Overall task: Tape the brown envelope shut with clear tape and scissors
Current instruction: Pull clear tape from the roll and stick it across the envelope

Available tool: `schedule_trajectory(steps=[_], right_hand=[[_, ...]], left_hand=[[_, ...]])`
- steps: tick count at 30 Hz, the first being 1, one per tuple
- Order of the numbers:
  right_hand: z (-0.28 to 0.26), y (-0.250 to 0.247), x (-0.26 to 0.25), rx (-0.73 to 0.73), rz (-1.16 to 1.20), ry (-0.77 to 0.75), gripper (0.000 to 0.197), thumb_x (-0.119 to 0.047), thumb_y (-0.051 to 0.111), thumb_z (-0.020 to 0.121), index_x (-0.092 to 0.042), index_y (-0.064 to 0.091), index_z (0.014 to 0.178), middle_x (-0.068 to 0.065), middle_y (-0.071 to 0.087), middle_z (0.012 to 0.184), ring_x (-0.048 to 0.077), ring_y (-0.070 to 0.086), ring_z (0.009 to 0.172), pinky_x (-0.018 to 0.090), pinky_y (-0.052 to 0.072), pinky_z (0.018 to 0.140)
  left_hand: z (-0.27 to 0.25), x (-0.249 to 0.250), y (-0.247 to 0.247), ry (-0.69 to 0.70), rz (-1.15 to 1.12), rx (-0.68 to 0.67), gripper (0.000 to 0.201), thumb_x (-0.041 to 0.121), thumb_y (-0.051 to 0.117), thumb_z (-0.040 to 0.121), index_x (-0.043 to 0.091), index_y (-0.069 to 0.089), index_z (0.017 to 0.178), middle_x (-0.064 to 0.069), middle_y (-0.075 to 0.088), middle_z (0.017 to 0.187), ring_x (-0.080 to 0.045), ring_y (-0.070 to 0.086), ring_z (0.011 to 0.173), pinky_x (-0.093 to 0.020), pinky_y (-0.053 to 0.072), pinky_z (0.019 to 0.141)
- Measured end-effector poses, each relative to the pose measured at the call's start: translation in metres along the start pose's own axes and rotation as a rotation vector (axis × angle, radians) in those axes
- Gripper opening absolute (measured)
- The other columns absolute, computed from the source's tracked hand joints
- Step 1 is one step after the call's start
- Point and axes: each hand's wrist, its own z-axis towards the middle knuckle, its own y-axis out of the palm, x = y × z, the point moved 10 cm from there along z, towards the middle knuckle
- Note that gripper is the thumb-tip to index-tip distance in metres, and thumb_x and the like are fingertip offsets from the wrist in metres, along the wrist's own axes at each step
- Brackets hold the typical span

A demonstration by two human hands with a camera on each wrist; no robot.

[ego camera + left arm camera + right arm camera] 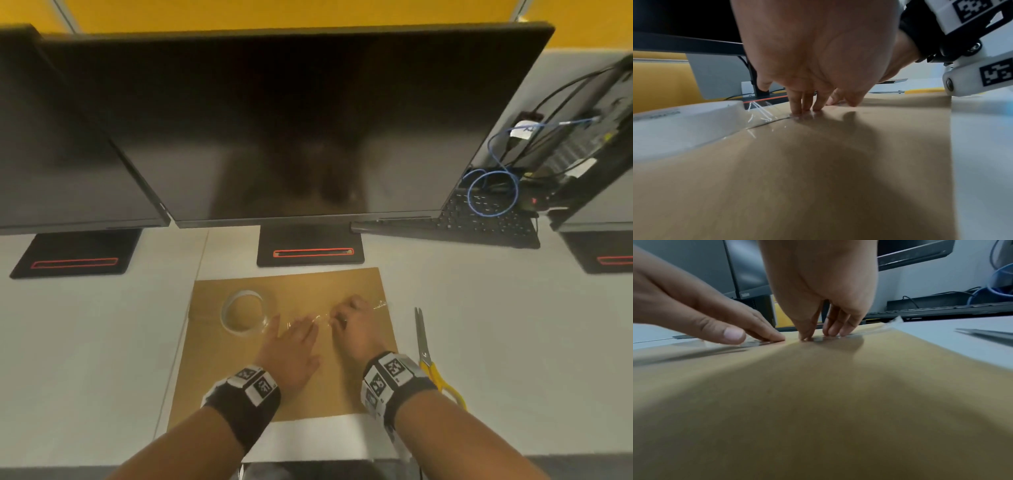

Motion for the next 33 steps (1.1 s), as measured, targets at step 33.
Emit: schedule_trajectory(steps=[33], right_hand=[[-0.028,-0.084,0.107,0.094,-0.249,0.383,0.023,-0.013,0.045,0.089,-0.011,0.054,0.111,0.012,0.050,0.115,0.029,0.052,0.101,0.038,0.048,0.080]], left_hand=[[0.033,0.028,-0.029,-0.075,0.124,-0.091,0.076,0.065,0.036,0.088,0.031,0.008,0.150,-0.016,0.032,0.145,-0.036,0.050,0.119,-0.062,0.015,0.109]])
